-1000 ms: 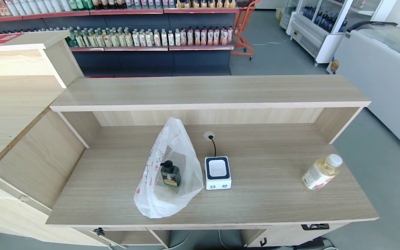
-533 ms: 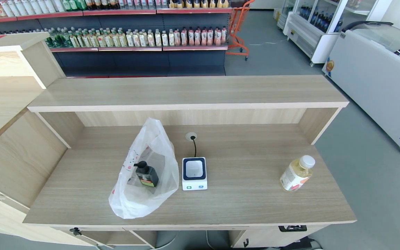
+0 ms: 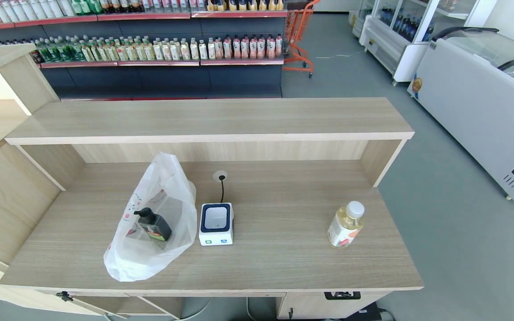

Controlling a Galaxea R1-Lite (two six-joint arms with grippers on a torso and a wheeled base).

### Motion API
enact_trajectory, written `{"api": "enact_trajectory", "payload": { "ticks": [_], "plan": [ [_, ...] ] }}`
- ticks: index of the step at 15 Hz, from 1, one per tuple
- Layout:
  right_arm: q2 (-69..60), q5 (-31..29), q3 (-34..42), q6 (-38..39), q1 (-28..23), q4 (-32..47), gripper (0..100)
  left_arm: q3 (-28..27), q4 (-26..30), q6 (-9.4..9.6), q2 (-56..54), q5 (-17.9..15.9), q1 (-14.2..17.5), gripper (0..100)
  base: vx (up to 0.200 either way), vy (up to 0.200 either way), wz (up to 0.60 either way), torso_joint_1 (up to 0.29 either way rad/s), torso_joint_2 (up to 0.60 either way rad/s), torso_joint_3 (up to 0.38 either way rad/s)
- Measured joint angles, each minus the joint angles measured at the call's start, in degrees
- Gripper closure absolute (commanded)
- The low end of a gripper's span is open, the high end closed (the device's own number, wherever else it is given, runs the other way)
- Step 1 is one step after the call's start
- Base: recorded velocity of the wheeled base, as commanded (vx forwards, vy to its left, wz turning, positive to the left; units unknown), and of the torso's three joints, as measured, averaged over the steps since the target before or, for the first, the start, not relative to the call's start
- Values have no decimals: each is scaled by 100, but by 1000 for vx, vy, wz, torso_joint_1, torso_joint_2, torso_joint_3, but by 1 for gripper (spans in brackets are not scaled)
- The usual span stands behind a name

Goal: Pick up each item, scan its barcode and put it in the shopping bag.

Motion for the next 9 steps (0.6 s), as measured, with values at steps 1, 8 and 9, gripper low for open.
{"api": "enact_trajectory", "payload": {
  "ticks": [1,8,9],
  "plan": [
    [0,0,0,-17,2,-5,0,0,0,-16,0,0,0,0,0,0,0,0,0,0],
    [2097,176,-1684,82,121,490,0,0,0,-24,0,0,-5,0,0,0,0,0,0,0],
    [2800,190,-1960,115,132,507,0,0,0,-27,0,0,-5,0,0,0,0,0,0,0]
  ]
}}
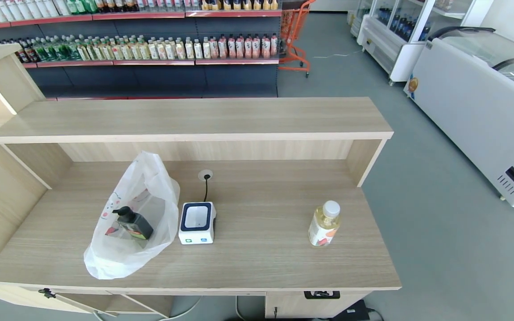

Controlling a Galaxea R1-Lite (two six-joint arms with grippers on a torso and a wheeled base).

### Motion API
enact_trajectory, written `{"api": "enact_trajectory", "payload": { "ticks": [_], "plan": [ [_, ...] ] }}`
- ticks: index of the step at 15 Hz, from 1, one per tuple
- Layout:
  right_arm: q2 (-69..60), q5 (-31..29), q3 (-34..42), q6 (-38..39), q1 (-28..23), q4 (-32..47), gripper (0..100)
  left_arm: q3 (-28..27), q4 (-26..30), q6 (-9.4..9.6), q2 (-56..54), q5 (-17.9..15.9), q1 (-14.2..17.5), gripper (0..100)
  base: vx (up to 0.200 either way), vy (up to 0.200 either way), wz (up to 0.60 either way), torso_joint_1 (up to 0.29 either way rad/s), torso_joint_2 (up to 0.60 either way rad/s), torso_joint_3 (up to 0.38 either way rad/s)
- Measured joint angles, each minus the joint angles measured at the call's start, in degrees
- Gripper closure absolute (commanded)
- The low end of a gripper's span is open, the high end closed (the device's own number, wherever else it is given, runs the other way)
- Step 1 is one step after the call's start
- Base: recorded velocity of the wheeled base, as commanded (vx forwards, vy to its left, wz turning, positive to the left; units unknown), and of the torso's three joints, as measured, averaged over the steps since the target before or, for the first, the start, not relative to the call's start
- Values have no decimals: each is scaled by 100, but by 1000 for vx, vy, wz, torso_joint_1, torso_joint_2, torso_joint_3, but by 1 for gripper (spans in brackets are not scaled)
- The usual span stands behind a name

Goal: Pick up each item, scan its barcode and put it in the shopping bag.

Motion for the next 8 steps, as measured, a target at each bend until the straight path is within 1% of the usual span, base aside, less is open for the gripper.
{"api": "enact_trajectory", "payload": {
  "ticks": [2,4,6,8],
  "plan": [
    [1670,9,-545,63,90,-208,0,0,-2,2,0,-2,5,0,0,0,0,0,0,0],
    [3335,5,-936,123,295,-680,0,0,0,0,0,-2,2,0,0,0,0,0,0,0],
    [4685,0,-1141,288,619,-1119,0,0,0,0,0,-2,5,0,0,0,0,0,0,0],
    [5797,7,-1187,444,1058,-1918,0,0,0,0,0,-2,5,0,0,0,0,0,0,0]
  ]
}}
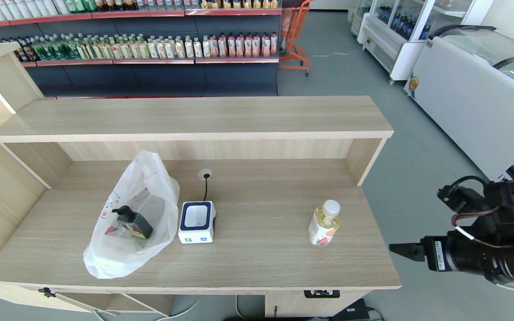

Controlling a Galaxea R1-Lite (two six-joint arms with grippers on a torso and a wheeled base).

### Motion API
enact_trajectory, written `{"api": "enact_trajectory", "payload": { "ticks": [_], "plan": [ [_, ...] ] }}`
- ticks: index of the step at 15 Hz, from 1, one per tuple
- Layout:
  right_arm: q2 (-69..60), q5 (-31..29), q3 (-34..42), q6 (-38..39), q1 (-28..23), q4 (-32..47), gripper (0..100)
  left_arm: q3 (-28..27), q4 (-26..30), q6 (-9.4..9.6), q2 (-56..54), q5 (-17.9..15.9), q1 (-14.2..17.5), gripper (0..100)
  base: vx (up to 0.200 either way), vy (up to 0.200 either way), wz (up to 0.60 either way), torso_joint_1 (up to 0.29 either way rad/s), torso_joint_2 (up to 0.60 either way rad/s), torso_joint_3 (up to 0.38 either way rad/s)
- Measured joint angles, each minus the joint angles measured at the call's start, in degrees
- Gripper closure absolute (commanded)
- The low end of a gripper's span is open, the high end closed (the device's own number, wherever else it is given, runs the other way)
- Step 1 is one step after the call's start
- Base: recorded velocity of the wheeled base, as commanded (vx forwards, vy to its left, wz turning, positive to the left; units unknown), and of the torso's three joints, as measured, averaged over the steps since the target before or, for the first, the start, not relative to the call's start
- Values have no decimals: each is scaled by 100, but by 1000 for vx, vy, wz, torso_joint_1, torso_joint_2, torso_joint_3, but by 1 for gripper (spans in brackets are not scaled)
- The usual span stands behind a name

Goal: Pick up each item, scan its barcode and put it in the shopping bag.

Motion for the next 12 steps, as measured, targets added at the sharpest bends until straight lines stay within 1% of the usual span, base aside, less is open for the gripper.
{"api": "enact_trajectory", "payload": {
  "ticks": [3,5,7,9,10,12],
  "plan": [
    [1130,-5,24,-28,542,-1164,0,0,0,0,0,0,0,0,0,0,0,0,0,0],
    [1681,-18,46,-271,728,-1741,0,0,0,0,0,0,0,0,0,0,0,0,0,0],
    [2164,-122,77,-545,837,-2369,0,0,0,0,0,0,0,0,0,0,0,0,0,0],
    [2638,-373,91,-896,874,-3181,0,0,0,0,0,0,0,0,0,0,0,0,0,0],
    [2853,-411,91,-1034,892,-3633,0,0,0,0,0,0,0,0,0,0,0,0,0,0],
    [3220,-425,69,-1179,907,-4229,0,0,0,0,0,0,0,0,0,0,0,0,0,0]
  ]
}}
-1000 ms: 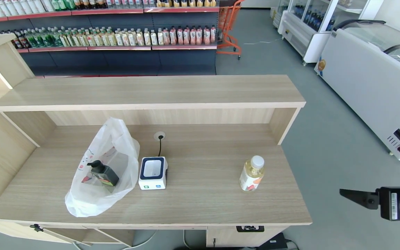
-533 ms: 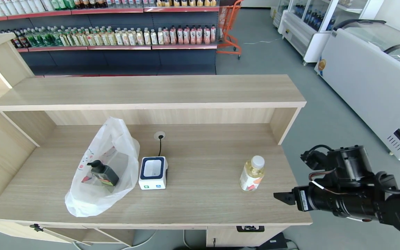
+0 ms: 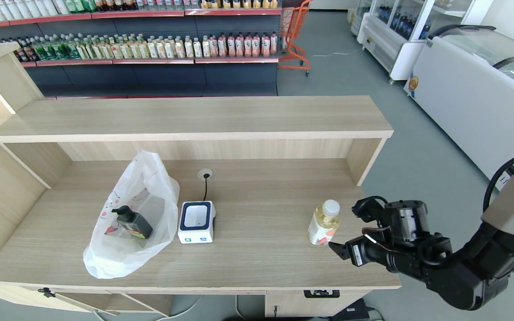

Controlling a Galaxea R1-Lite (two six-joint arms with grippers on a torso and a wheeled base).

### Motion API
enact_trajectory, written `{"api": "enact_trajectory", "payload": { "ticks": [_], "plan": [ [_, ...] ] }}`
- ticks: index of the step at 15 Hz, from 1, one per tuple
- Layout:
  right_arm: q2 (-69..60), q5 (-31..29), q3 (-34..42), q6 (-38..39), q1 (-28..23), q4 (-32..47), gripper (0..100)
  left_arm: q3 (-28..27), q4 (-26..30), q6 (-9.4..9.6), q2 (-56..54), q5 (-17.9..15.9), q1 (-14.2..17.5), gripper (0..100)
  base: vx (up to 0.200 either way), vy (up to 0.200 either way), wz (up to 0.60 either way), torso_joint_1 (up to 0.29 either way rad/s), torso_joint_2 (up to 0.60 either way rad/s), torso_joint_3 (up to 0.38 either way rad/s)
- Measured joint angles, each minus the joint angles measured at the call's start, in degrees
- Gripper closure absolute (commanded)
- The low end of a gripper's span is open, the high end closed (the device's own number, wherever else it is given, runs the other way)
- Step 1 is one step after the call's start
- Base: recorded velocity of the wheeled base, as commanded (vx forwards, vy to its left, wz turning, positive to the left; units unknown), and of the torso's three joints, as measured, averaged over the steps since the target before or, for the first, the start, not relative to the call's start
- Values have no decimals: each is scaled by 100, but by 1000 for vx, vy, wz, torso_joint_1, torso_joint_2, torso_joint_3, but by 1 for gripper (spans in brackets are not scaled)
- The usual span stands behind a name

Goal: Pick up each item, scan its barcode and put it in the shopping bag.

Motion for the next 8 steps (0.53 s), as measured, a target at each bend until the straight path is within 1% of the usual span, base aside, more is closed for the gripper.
{"api": "enact_trajectory", "payload": {
  "ticks": [3,5,8],
  "plan": [
    [317,20,-32,20,6,-313,0,0,0,0,0,0,0,0,0,0,0,0,0,0],
    [523,160,-100,17,2,-718,0,0,0,0,0,2,0,0,0,0,0,0,0,0],
    [774,197,-233,0,28,-969,0,0,0,0,0,0,0,0,0,0,0,0,0,0]
  ]
}}
